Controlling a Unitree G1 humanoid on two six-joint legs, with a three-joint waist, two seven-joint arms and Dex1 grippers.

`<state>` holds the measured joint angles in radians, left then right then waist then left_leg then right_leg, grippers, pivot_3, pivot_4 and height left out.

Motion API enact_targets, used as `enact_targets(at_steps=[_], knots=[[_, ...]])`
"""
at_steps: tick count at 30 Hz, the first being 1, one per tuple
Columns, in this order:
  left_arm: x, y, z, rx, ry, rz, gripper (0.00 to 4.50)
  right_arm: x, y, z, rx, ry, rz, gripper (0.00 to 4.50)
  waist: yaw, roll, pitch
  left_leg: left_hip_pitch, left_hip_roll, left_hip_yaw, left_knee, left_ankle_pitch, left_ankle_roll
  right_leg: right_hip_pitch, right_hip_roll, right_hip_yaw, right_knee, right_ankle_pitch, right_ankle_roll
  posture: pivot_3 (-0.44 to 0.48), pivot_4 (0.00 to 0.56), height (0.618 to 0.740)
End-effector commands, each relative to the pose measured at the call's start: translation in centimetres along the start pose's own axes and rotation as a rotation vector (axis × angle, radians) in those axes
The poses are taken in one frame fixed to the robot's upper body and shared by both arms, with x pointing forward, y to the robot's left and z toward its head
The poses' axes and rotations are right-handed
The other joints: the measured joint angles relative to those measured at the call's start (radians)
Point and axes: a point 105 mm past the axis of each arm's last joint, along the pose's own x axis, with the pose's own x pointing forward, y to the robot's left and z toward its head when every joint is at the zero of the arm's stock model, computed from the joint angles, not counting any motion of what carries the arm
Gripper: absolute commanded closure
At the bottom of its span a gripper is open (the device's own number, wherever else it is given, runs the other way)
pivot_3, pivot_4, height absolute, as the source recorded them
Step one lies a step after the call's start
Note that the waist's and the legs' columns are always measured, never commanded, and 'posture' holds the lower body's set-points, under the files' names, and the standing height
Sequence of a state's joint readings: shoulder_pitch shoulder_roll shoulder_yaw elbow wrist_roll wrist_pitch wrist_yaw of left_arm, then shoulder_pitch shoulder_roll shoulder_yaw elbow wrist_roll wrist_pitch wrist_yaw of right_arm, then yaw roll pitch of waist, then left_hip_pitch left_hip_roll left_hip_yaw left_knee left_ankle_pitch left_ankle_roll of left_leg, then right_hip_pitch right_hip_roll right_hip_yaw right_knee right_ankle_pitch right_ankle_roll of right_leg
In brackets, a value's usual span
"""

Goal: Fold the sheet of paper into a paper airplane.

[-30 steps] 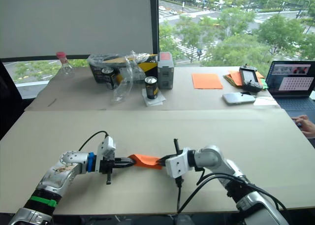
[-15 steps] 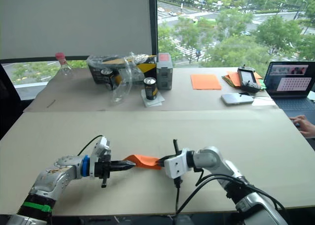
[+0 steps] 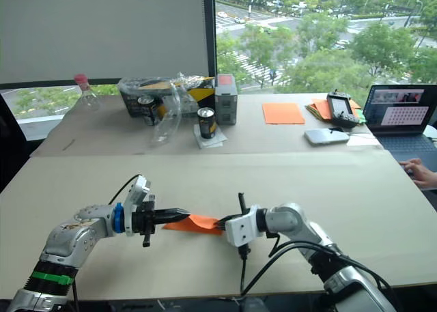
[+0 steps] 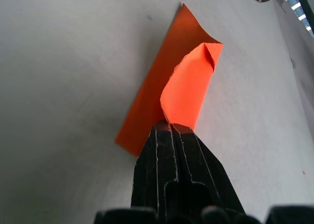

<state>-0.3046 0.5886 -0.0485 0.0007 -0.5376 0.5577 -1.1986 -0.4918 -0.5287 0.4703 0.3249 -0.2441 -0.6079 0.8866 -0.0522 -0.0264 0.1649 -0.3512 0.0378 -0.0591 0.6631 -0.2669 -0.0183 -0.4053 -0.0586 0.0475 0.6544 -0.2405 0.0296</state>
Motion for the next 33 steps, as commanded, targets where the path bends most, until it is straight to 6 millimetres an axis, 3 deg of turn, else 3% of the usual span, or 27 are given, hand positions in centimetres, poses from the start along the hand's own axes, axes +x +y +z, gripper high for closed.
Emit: enact_targets(at_steps=[1, 12, 18, 27, 31, 33], knots=[[0.2, 0.7, 0.3, 0.057, 0.015, 0.029, 4.5, 0.3, 2.8, -1.8, 0.07, 0.088, 0.097, 4.45, 0.0, 0.0, 0.0, 0.0, 0.0, 0.0, 0.0, 0.0, 0.0, 0.0, 0.0, 0.0, 0.0, 0.0, 0.0, 0.0, 0.15, 0.715], [2.1, 1.3, -1.0, 0.084, 0.057, 0.075, 4.5, 0.3, 3.1, -1.7, 0.066, 0.093, 0.103, 4.45, 0.0, 0.0, 0.0, 0.0, 0.0, 0.0, 0.0, 0.0, 0.0, 0.0, 0.0, 0.0, 0.0, 0.0, 0.0, 0.0, 0.15, 0.715], [0.9, 2.3, -3.6, 0.012, 0.136, 0.145, 4.5, 0.2, 3.4, -1.6, 0.065, 0.097, 0.11, 4.45, 0.0, 0.0, 0.0, 0.0, 0.0, 0.0, 0.0, 0.0, 0.0, 0.0, 0.0, 0.0, -0.001, 0.0, 0.0, 0.0, 0.15, 0.715], [0.3, 2.9, -5.3, -0.062, 0.159, 0.184, 4.5, 0.0, 3.6, -1.6, 0.067, 0.105, 0.112, 4.45, 0.006, 0.0, -0.001, 0.001, 0.0, 0.0, -0.001, 0.0, 0.0, 0.001, 0.0, 0.0, -0.002, -0.002, 0.003, 0.0, 0.15, 0.715], [0.4, 2.9, -5.5, -0.071, 0.159, 0.187, 4.5, -0.1, 3.6, -1.6, 0.067, 0.107, 0.112, 4.45, 0.006, 0.001, -0.001, 0.001, 0.0, 0.0, -0.001, 0.0, 0.0, 0.002, 0.0, 0.0, -0.002, -0.002, 0.003, 0.0, 0.15, 0.715], [0.8, 2.1, -3.7, -0.061, 0.058, 0.129, 4.5, -0.1, 3.6, -1.7, 0.069, 0.109, 0.113, 4.45, 0.006, 0.001, -0.001, 0.001, 0.0, 0.0, -0.001, 0.0, 0.0, 0.002, 0.0, 0.0, -0.002, -0.002, 0.003, 0.0, 0.15, 0.715]])
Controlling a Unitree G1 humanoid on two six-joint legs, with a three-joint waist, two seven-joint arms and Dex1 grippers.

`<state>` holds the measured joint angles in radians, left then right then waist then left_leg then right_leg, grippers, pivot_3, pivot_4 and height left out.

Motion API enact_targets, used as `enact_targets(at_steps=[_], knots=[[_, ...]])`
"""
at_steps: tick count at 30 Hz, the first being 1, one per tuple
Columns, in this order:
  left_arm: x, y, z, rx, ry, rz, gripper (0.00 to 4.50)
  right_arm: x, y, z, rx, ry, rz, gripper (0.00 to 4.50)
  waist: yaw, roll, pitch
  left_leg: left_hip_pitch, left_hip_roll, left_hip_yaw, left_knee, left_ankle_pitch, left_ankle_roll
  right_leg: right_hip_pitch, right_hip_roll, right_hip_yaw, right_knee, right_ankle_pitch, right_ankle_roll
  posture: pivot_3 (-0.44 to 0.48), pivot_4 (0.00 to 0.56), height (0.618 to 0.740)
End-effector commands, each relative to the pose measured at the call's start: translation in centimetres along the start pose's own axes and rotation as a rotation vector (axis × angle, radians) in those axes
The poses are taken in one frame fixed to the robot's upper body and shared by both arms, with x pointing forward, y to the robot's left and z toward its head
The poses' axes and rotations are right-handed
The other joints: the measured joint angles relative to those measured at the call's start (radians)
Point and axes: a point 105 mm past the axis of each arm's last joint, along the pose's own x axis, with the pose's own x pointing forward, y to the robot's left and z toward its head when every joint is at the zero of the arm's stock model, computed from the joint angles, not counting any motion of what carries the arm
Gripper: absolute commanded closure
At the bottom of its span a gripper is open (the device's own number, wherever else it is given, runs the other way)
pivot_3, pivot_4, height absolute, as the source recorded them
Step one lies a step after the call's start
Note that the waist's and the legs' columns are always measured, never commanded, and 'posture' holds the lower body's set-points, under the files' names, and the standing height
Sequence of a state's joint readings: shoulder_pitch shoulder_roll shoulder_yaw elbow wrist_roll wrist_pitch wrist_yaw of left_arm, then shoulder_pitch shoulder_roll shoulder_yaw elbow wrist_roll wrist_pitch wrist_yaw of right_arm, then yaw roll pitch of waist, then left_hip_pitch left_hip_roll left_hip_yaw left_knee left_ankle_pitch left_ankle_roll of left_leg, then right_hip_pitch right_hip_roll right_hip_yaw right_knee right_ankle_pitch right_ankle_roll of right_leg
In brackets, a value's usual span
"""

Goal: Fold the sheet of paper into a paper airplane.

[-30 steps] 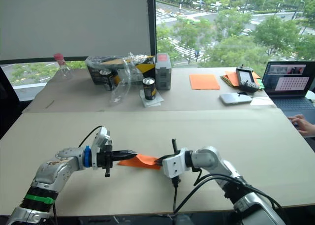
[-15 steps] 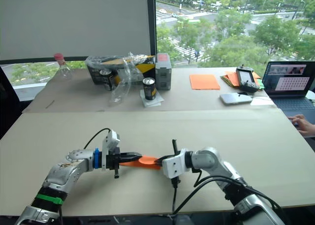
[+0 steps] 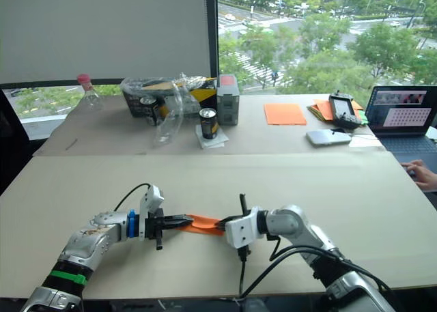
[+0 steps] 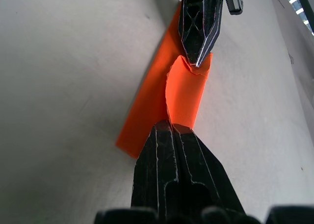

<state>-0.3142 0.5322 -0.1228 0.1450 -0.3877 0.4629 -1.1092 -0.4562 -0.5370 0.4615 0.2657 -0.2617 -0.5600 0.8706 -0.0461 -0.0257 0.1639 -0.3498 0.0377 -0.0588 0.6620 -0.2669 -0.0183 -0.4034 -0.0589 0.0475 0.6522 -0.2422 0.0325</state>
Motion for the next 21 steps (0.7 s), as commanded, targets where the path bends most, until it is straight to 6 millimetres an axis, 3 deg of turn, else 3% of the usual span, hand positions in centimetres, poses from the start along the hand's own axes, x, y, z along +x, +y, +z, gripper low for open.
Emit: enact_targets(at_steps=[1, 4, 8, 13, 21], knots=[[-0.4, -1.1, 1.4, -0.042, -0.125, -0.066, 4.5, 0.0, 3.3, -1.9, 0.057, 0.089, 0.128, 4.45, 0.0, 0.0, 0.0, 0.0, 0.0, 0.0, 0.0, 0.0, 0.0, 0.0, 0.0, 0.0, 0.0, 0.0, 0.0, 0.0, 0.15, 0.715], [-0.8, -2.9, 4.6, 0.02, -0.267, -0.176, 4.5, 0.0, 3.4, -2.0, 0.059, 0.092, 0.13, 4.45, 0.002, 0.0, 0.0, -0.002, 0.0, 0.0, 0.0, 0.0, 0.0, -0.001, 0.0, 0.0, -0.001, 0.001, -0.001, 0.0, 0.15, 0.715], [-0.5, -2.8, 5.9, 0.063, -0.281, -0.176, 4.5, 0.1, 3.2, -2.0, 0.06, 0.092, 0.129, 4.45, 0.003, 0.0, 0.0, -0.002, 0.0, 0.0, 0.0, 0.0, 0.0, 0.0, 0.0, -0.001, -0.004, 0.001, -0.002, 0.0, 0.15, 0.715], [0.9, -1.2, 4.1, 0.09, -0.151, -0.066, 4.5, 0.1, 3.1, -2.1, 0.061, 0.095, 0.128, 4.45, 0.0, 0.0, 0.0, -0.002, 0.0, 0.0, 0.0, 0.0, 0.0, 0.0, 0.0, 0.0, -0.005, 0.002, -0.002, 0.0, 0.15, 0.715], [0.9, 1.3, 0.2, 0.043, 0.028, 0.086, 4.5, 0.0, 3.1, -2.1, 0.067, 0.098, 0.125, 4.45, 0.003, 0.0, 0.0, -0.002, 0.0, 0.0, 0.0, 0.0, 0.0, 0.0, 0.0, 0.0, -0.005, 0.002, -0.002, 0.0, 0.15, 0.715]])
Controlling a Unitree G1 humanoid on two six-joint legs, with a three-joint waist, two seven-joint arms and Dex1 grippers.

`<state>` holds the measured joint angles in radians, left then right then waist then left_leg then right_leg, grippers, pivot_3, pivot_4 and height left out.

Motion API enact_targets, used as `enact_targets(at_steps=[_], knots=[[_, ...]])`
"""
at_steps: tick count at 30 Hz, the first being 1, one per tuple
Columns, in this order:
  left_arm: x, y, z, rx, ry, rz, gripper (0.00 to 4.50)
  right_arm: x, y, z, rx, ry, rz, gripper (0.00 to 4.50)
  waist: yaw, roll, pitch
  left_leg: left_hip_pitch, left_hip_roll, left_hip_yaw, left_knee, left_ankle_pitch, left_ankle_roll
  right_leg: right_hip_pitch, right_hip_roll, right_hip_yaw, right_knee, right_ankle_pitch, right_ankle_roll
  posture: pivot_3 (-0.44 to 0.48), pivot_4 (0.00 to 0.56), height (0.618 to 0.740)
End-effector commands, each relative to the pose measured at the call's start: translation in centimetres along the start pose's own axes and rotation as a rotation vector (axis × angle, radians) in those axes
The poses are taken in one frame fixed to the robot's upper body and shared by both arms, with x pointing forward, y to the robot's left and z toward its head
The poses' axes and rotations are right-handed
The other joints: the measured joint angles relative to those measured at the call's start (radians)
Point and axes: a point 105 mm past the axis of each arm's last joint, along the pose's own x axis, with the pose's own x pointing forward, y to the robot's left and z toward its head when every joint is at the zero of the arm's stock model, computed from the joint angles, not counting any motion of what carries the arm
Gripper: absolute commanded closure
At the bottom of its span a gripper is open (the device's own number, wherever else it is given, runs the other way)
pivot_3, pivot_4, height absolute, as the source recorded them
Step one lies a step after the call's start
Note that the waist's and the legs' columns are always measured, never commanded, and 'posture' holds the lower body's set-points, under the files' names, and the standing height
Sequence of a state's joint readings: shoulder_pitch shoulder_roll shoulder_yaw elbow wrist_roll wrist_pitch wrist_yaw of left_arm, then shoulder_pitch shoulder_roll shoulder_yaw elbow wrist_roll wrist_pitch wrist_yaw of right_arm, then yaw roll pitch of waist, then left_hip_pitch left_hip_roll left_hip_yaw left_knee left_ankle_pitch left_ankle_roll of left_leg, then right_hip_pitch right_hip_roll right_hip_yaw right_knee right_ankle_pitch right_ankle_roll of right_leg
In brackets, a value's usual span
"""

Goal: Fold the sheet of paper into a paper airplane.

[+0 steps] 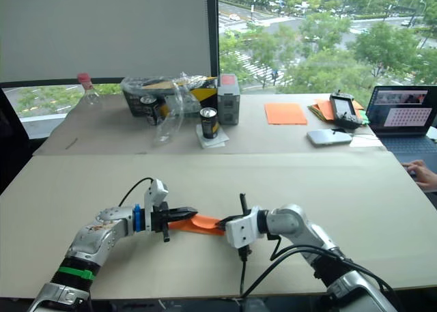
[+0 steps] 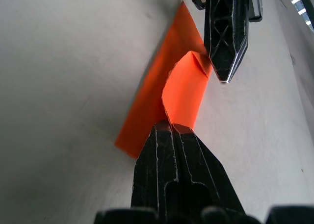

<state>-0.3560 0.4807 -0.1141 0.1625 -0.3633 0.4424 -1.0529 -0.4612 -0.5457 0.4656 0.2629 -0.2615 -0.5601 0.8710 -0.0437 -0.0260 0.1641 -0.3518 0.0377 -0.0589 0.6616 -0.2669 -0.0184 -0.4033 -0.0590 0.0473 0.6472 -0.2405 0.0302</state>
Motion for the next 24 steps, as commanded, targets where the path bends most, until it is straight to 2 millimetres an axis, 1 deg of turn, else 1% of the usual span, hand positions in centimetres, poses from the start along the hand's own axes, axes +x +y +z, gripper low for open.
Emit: enact_targets(at_steps=[1, 5, 7, 11, 14, 16, 20, 22, 23, 24], knots=[[-0.2, 0.6, -1.7, 0.011, 0.086, 0.042, 4.5, 0.2, 3.3, -2.0, 0.076, 0.091, 0.12, 4.45, 0.0, 0.0, 0.0, 0.0, 0.0, 0.0, 0.0, 0.0, 0.0, 0.0, 0.0, 0.0, 0.0, 0.0, 0.0, 0.0, 0.15, 0.715], [-0.3, 0.6, -3.7, 0.009, 0.171, 0.049, 4.5, 0.2, 3.2, -1.9, 0.078, 0.088, 0.119, 4.45, 0.001, 0.001, -0.001, 0.001, 0.0, 0.0, 0.0, 0.0, 0.0, 0.001, 0.0, 0.0, 0.0, 0.0, 0.0, 0.0, 0.15, 0.715], [-0.4, 0.6, -5.0, 0.006, 0.215, 0.059, 4.5, 0.2, 3.2, -1.9, 0.078, 0.088, 0.118, 4.45, 0.001, 0.003, -0.003, 0.001, 0.0, 0.0, 0.0, 0.0, 0.0, 0.001, 0.0, 0.0, 0.0, -0.001, 0.001, 0.0, 0.15, 0.715], [-0.6, 0.2, -6.6, -0.009, 0.264, 0.061, 4.5, 0.1, 3.1, -2.0, 0.073, 0.097, 0.113, 4.45, 0.001, 0.005, -0.006, 0.003, 0.0, 0.0, 0.0, 0.0, 0.0, 0.003, 0.0, 0.0, 0.0, -0.002, 0.003, 0.0, 0.15, 0.715], [-0.7, 0.2, -7.1, -0.006, 0.276, 0.068, 4.5, 0.0, 2.9, -2.1, 0.065, 0.105, 0.1, 4.45, 0.001, 0.007, -0.007, 0.007, 0.0, 0.0, -0.002, -0.001, 0.001, 0.01, 0.0, 0.0, -0.002, -0.005, 0.008, 0.0, 0.15, 0.715], [-0.6, 0.2, -7.1, -0.008, 0.274, 0.07, 4.5, 0.0, 2.7, -2.1, 0.067, 0.109, 0.085, 4.45, 0.0, 0.007, -0.009, 0.015, 0.0, 0.0, -0.003, -0.003, 0.004, 0.016, 0.0, 0.0, -0.004, -0.007, 0.009, 0.0, 0.15, 0.715], [-0.4, 0.0, -7.3, -0.011, 0.276, 0.066, 4.5, -0.4, 2.0, -1.4, 0.076, 0.084, 0.045, 4.45, 0.001, 0.009, -0.01, 0.015, 0.0, 0.001, -0.003, -0.003, 0.004, 0.016, 0.0, 0.0, -0.004, -0.008, 0.009, 0.0, 0.15, 0.715], [-0.2, 0.0, -7.3, -0.014, 0.274, 0.064, 4.5, -0.8, 1.8, -1.0, 0.066, 0.078, 0.036, 3.9, 0.001, 0.01, -0.011, 0.015, 0.0, 0.001, -0.003, -0.003, 0.004, 0.016, -0.001, 0.0, -0.004, -0.008, 0.01, 0.0, 0.15, 0.715], [-0.1, 0.0, -7.3, -0.015, 0.272, 0.063, 4.5, -1.1, 1.7, -0.8, 0.058, 0.081, 0.033, 3.69, 0.001, 0.011, -0.011, 0.015, 0.0, 0.001, -0.003, -0.003, 0.004, 0.016, -0.001, 0.0, -0.004, -0.008, 0.01, 0.0, 0.15, 0.715], [0.0, -0.1, -7.3, -0.015, 0.272, 0.062, 4.5, -1.3, 1.6, -0.7, 0.053, 0.084, 0.03, 3.24, 0.002, 0.011, -0.011, 0.015, 0.0, 0.001, -0.003, -0.003, 0.004, 0.016, -0.001, 0.0, -0.004, -0.008, 0.01, 0.0, 0.15, 0.715]])
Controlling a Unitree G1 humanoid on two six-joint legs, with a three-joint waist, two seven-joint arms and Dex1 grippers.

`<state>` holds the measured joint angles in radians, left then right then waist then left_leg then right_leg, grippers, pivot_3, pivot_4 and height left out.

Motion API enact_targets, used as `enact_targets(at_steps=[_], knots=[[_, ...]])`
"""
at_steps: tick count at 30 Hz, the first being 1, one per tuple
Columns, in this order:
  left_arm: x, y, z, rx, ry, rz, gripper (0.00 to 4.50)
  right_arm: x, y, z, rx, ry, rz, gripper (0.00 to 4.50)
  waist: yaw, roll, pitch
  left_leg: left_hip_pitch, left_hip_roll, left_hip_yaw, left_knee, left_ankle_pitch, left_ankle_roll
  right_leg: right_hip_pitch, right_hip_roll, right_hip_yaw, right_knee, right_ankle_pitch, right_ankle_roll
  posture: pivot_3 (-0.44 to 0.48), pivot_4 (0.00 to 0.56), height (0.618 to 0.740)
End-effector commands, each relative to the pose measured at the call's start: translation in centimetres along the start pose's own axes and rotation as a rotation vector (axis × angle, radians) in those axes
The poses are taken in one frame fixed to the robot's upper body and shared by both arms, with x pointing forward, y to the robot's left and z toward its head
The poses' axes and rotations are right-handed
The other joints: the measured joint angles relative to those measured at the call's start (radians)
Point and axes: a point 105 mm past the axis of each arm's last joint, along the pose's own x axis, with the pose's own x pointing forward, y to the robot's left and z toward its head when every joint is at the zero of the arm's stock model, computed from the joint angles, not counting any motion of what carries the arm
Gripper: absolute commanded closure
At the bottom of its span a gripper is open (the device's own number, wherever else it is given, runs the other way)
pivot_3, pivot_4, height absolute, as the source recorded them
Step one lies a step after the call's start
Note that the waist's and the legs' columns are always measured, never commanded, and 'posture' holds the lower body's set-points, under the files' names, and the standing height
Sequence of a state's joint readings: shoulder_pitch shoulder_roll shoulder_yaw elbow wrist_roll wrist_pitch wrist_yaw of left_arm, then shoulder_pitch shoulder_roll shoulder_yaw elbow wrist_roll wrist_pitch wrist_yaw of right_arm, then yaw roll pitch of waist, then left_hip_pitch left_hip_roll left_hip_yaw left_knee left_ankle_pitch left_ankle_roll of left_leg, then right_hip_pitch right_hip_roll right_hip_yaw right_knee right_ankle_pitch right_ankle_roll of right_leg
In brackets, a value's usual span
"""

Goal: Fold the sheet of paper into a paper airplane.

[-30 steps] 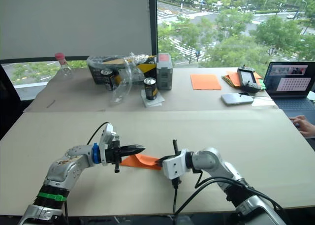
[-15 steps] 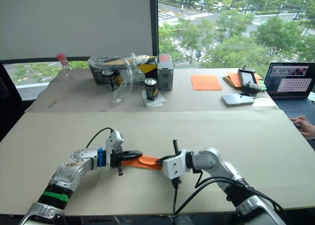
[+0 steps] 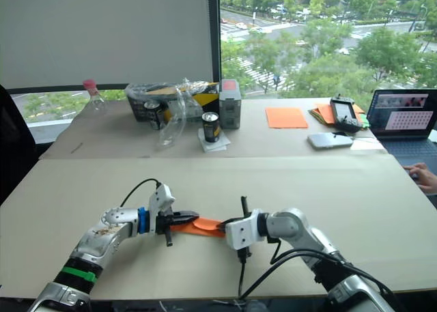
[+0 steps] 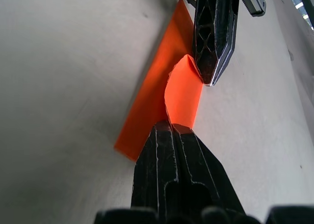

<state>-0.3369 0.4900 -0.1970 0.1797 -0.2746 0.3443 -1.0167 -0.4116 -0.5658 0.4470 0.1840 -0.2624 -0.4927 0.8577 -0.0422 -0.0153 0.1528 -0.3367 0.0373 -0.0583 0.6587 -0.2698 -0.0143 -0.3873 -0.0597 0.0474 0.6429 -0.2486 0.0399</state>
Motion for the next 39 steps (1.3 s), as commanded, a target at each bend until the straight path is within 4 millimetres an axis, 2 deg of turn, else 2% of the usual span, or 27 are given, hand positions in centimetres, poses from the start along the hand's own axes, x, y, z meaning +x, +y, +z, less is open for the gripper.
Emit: enact_targets(at_steps=[1, 2, 3, 7, 9, 15, 18, 21, 27, 32, 39], knots=[[-0.3, -0.3, -5.5, -0.111, 0.182, 0.032, 4.5, -1.2, 1.1, -0.7, 0.015, 0.063, 0.052, 2.97, 0.0, 0.0, 0.0, 0.0, 0.0, 0.0, 0.0, 0.0, 0.0, 0.0, 0.0, 0.0, 0.0, 0.0, 0.0, 0.0, 0.15, 0.715], [-0.3, -0.3, -5.4, -0.112, 0.18, 0.032, 4.5, -1.7, 0.7, -0.3, 0.021, 0.068, 0.046, 2.65, 0.0, 0.0, 0.0, 0.0, 0.0, 0.0, 0.0, 0.0, 0.0, 0.0, 0.0, 0.0, 0.0, 0.0, 0.0, 0.0, 0.15, 0.715], [-0.3, -0.3, -5.4, -0.113, 0.178, 0.032, 4.5, -2.0, 0.3, -0.1, 0.026, 0.071, 0.042, 2.65, 0.001, 0.0, 0.0, 0.0, 0.0, 0.0, 0.0, 0.0, 0.0, 0.0, 0.0, 0.0, 0.0, 0.0, 0.0, 0.0, 0.15, 0.715], [0.1, -0.2, -5.3, -0.117, 0.17, 0.03, 4.5, -3.5, -4.5, 3.2, 0.148, -0.022, -0.114, 2.65, 0.001, 0.001, 0.0, -0.001, 0.0, 0.0, 0.0, 0.0, 0.0, -0.001, 0.0, 0.0, 0.0, 0.0, 0.0, 0.0, 0.15, 0.715], [0.3, -0.3, -5.2, -0.116, 0.167, 0.023, 4.5, -3.6, -5.6, 3.8, 0.215, -0.047, -0.163, 2.65, 0.002, 0.002, 0.0, -0.001, 0.0, 0.0, 0.0, 0.0, 0.0, -0.001, 0.0, 0.0, 0.0, 0.0, 0.001, 0.0, 0.15, 0.715], [0.6, -0.6, -5.1, -0.115, 0.166, 0.007, 4.5, -2.0, -5.9, 3.9, 0.441, -0.087, -0.232, 4.48, 0.013, 0.001, 0.0, -0.002, -0.001, -0.001, 0.0, 0.0, 0.0, -0.001, 0.0, 0.0, -0.002, -0.001, 0.001, 0.0, 0.15, 0.715], [0.8, -0.8, -5.1, -0.117, 0.164, 0.006, 4.5, 0.0, -3.9, 2.4, 0.668, -0.048, -0.222, 4.48, 0.015, 0.001, 0.0, -0.003, -0.001, -0.001, 0.0, 0.0, 0.0, -0.001, -0.001, 0.0, -0.002, -0.001, 0.001, 0.0, 0.15, 0.715], [0.9, -0.9, -5.1, -0.12, 0.163, 0.004, 4.5, 1.0, -3.0, 1.8, 0.814, -0.053, -0.233, 4.48, 0.018, 0.002, 0.0, -0.003, -0.001, -0.001, 0.0, 0.0, 0.0, -0.002, 0.0, 0.0, -0.002, -0.001, 0.001, 0.0, 0.15, 0.715], [1.1, -1.0, -5.1, -0.124, 0.165, 0.004, 4.5, 2.2, -1.2, 0.7, 0.932, -0.007, -0.202, 4.48, 0.02, 0.002, 0.0, -0.004, -0.001, -0.001, 0.0, 0.0, 0.0, -0.003, -0.001, 0.0, -0.002, -0.001, 0.001, 0.0, 0.15, 0.715], [1.1, -1.1, -5.1, -0.125, 0.166, 0.005, 4.5, 1.8, 0.5, -1.1, 1.012, 0.1, -0.218, 4.48, 0.021, 0.002, -0.001, -0.004, -0.001, -0.001, 0.0, 0.0, 0.0, -0.002, -0.001, 0.0, -0.002, -0.001, 0.002, 0.0, 0.15, 0.715], [1.2, -1.3, -5.3, -0.126, 0.169, 0.001, 4.5, -0.4, 4.0, -3.0, 1.124, 0.274, -0.22, 4.48, 0.026, 0.003, -0.006, -0.004, -0.001, -0.001, 0.0, -0.001, -0.002, -0.001, -0.001, 0.0, -0.005, -0.002, 0.003, 0.0, 0.15, 0.715]])
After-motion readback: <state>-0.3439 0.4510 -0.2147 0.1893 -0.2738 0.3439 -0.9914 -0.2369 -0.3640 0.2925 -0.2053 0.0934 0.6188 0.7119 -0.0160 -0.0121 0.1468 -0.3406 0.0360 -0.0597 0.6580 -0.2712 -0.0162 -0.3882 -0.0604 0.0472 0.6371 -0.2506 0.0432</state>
